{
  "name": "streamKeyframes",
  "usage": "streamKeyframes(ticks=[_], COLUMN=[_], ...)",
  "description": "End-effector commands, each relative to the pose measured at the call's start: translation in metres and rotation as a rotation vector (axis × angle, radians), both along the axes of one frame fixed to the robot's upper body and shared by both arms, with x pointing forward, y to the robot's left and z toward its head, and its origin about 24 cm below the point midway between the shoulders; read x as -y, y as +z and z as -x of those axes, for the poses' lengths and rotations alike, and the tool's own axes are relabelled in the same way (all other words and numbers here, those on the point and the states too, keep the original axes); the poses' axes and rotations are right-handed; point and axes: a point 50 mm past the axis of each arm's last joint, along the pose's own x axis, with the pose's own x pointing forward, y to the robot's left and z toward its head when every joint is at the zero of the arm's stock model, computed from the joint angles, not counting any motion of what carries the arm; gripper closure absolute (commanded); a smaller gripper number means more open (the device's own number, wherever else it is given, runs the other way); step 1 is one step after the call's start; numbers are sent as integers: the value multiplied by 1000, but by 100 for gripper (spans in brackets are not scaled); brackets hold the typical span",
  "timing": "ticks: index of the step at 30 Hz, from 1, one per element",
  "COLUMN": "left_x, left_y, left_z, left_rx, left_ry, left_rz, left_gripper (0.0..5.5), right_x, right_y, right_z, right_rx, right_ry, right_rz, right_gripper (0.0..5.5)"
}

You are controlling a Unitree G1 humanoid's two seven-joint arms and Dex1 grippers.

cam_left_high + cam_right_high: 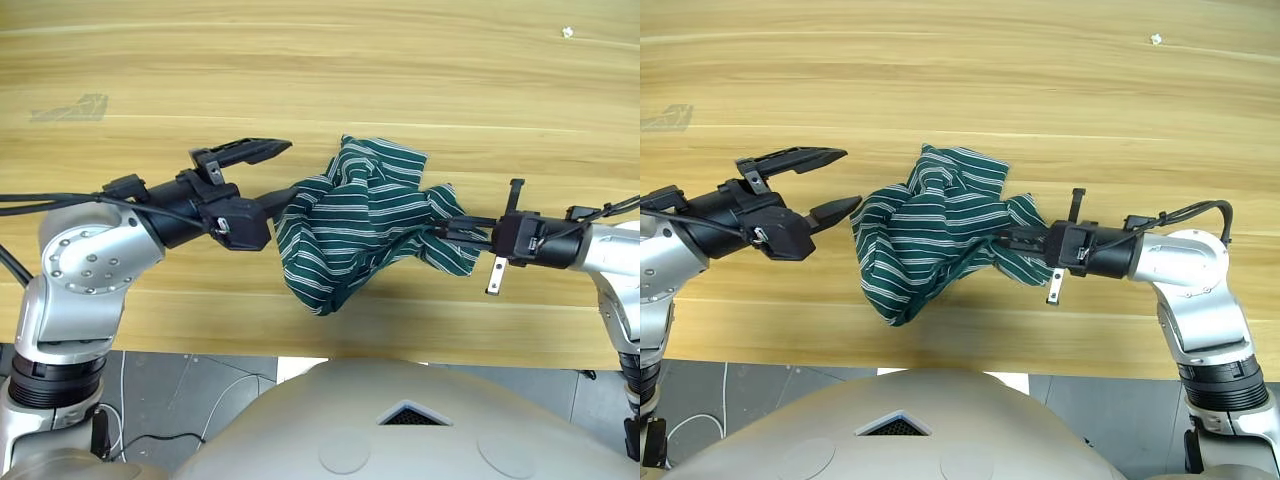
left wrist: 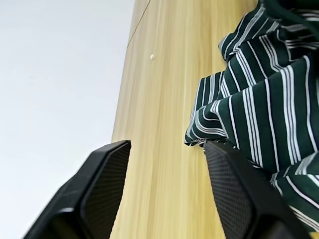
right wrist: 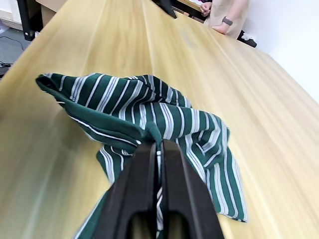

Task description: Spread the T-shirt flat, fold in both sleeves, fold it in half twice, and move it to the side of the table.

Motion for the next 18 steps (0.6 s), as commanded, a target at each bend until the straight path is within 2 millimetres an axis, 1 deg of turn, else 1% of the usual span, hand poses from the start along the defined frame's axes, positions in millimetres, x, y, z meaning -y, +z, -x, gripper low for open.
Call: streamKeyframes(ticks=[1, 3, 4, 6, 8, 10, 14, 18], left_x=[4, 7, 8, 7, 6, 10, 15, 21], left_y=[-14, -28, -34, -43, -47, -46, -51, -61], left_z=[7, 27, 35, 46, 54, 62, 75, 82], left_rx=[-107, -252, -325, -392, -436, -502, -533, -543], left_ry=[-26, -65, -56, -27, 1, 23, 49, 66], left_rz=[2, 19, 56, 84, 121, 214, 256, 232], left_gripper=[278, 278, 278, 278, 278, 278, 278, 278], right_x=[0, -2, -3, -4, -4, -5, -4, -5], right_y=[5, 2, 1, 0, -1, -2, -7, -7], right_z=[-9, -7, -6, -5, -4, -3, 2, 3], right_rx=[33, 28, 26, 23, 20, 20, -1, 0], right_ry=[-14, -2, 2, 7, 9, 5, 15, 20], right_rz=[-13, -5, -4, -4, -2, 2, 22, 34], right_gripper=[550, 550, 550, 550, 550, 550, 550, 550])
